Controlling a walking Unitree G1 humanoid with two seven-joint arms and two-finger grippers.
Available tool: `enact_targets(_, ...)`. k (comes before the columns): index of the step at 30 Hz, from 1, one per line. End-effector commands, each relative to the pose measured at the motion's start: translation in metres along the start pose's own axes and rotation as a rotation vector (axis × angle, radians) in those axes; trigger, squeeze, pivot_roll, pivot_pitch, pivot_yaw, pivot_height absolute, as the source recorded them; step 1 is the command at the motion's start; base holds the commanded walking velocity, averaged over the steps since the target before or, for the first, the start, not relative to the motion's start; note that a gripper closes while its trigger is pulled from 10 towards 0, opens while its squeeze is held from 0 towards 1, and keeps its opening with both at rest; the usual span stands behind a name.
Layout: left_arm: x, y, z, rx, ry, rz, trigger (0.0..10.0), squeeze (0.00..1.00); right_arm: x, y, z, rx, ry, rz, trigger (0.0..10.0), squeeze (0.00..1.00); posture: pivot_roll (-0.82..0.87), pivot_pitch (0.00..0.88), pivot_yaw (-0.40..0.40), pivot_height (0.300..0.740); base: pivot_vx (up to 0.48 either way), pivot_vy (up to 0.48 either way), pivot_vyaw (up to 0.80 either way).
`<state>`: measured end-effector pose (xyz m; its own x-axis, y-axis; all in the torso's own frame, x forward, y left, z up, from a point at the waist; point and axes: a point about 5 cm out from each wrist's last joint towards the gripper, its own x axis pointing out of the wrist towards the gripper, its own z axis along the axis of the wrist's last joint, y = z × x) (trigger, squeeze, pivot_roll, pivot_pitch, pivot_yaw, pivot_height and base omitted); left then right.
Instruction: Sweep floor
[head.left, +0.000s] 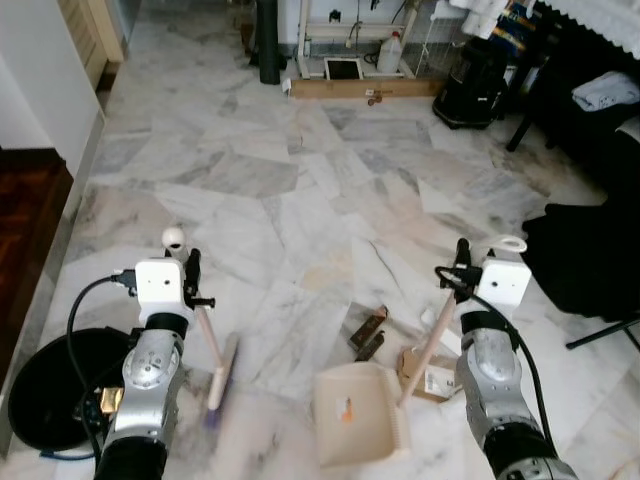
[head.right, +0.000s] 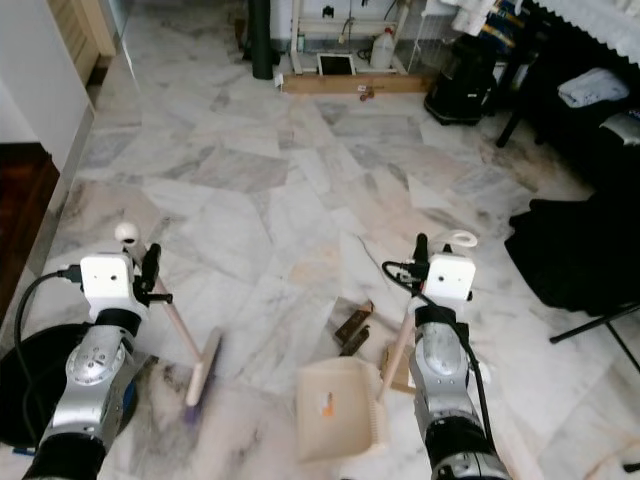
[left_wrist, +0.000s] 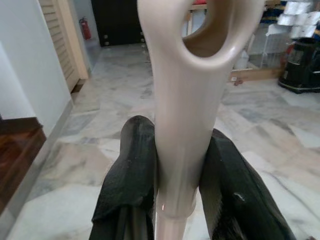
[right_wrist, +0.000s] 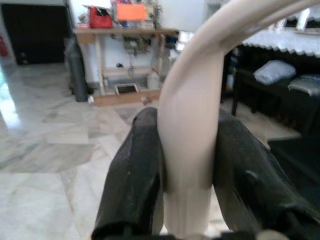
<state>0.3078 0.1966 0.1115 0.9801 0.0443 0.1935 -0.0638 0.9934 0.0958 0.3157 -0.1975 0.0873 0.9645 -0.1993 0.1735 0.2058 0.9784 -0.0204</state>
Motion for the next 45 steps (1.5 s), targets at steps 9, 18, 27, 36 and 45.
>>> enact_targets(9, 0.0045, 0.0015, 0.0123, 0.001, -0.063, -0.001, 10.0, 0.00, 0.0071, 0.0022, 0.0122, 0.013, -0.056, 0.007, 10.0, 0.00, 0.09, 0.088, -0.064, 0.740, 0.259, 0.000, 0.00)
enact_targets(18, 0.0054, 0.0021, 0.0131, 0.002, -0.065, -0.001, 10.0, 0.00, 0.0087, 0.0002, 0.0119, 0.040, -0.043, -0.010, 10.0, 0.00, 0.09, 0.096, -0.064, 0.740, 0.259, 0.000, -0.18)
enact_targets(27, 0.0054, 0.0024, 0.0133, 0.001, -0.067, 0.003, 10.0, 0.00, 0.0087, 0.0005, 0.0134, 0.035, -0.056, 0.000, 10.0, 0.00, 0.09, 0.097, -0.066, 0.740, 0.259, 0.000, -0.70)
enact_targets(36, 0.0059, 0.0037, 0.0146, 0.004, -0.071, 0.006, 10.0, 0.00, 0.0087, 0.0015, 0.0155, 0.030, -0.073, 0.002, 10.0, 0.00, 0.09, 0.098, -0.067, 0.740, 0.260, 0.000, 0.00)
enact_targets(45, 0.0072, 0.0039, 0.0161, 0.000, -0.081, 0.006, 10.0, 0.00, 0.0086, 0.0012, 0.0149, 0.039, -0.067, -0.005, 10.0, 0.00, 0.09, 0.099, -0.066, 0.740, 0.144, 0.000, 0.00)
